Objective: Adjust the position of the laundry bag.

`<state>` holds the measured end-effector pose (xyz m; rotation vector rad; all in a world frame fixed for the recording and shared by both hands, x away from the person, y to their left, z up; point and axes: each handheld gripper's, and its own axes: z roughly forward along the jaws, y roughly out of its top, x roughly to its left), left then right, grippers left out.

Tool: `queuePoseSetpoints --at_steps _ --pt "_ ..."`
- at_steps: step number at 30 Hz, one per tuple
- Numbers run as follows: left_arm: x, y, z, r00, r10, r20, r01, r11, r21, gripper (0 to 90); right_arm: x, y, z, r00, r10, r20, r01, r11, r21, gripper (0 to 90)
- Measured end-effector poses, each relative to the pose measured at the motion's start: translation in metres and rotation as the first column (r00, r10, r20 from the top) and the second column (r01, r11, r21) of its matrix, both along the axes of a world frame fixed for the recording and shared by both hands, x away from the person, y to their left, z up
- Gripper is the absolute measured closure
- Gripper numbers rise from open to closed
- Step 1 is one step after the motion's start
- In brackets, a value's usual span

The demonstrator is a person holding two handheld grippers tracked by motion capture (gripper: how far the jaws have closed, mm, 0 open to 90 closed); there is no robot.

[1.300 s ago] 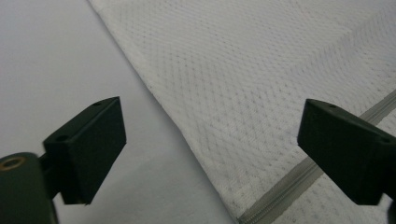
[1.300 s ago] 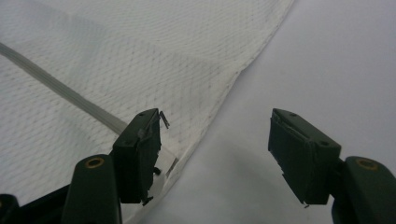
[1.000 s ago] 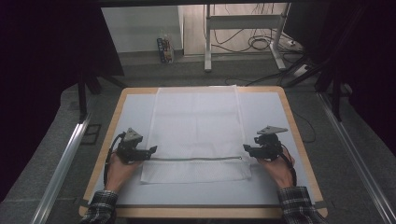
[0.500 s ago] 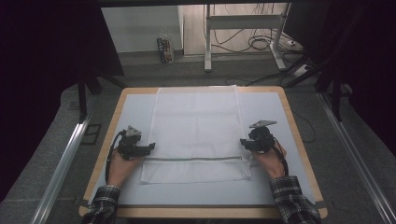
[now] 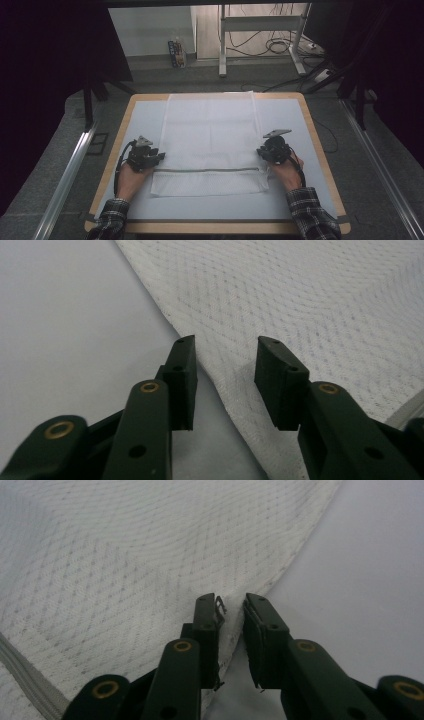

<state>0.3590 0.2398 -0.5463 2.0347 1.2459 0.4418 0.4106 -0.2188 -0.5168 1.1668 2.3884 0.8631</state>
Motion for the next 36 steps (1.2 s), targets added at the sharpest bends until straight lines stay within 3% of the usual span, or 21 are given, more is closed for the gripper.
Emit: queuePoseSetpoints --at_steps 5,6,11,19,36 --pt "-0.001 -0.001 0.0 1.0 -0.003 -0.005 0.003 1.0 -0.006 70.6 0.0 0.0 0.0 0.9998 0.019 -0.01 -0.019 0.9998 0.011 84.5" --pt "-0.001 0.0 0.0 1.0 -0.002 -0.005 0.002 0.9999 -0.01 75.6 0.0 0.0 0.0 0.9995 0.023 -0.021 -0.023 0.9995 0.022 87.2" --pt "-0.001 0.001 0.0 0.9997 -0.014 -0.021 0.013 0.9993 -0.035 87.2 0.0 0.0 0.001 0.9993 0.026 -0.028 -0.025 0.9995 0.02 87.9" --pt "-0.002 0.0 0.002 0.999 -0.039 -0.023 0.038 0.999 -0.024 87.9 -0.001 -0.004 0.003 0.9976 0.046 -0.053 -0.044 0.9986 0.03 87.8" --pt "-0.016 -0.009 0.01 0.9915 -0.128 -0.022 0.129 0.9915 0.016 87.7 -0.022 -0.015 0.012 0.9952 0.09 -0.04 -0.089 0.9956 0.029 87.7"
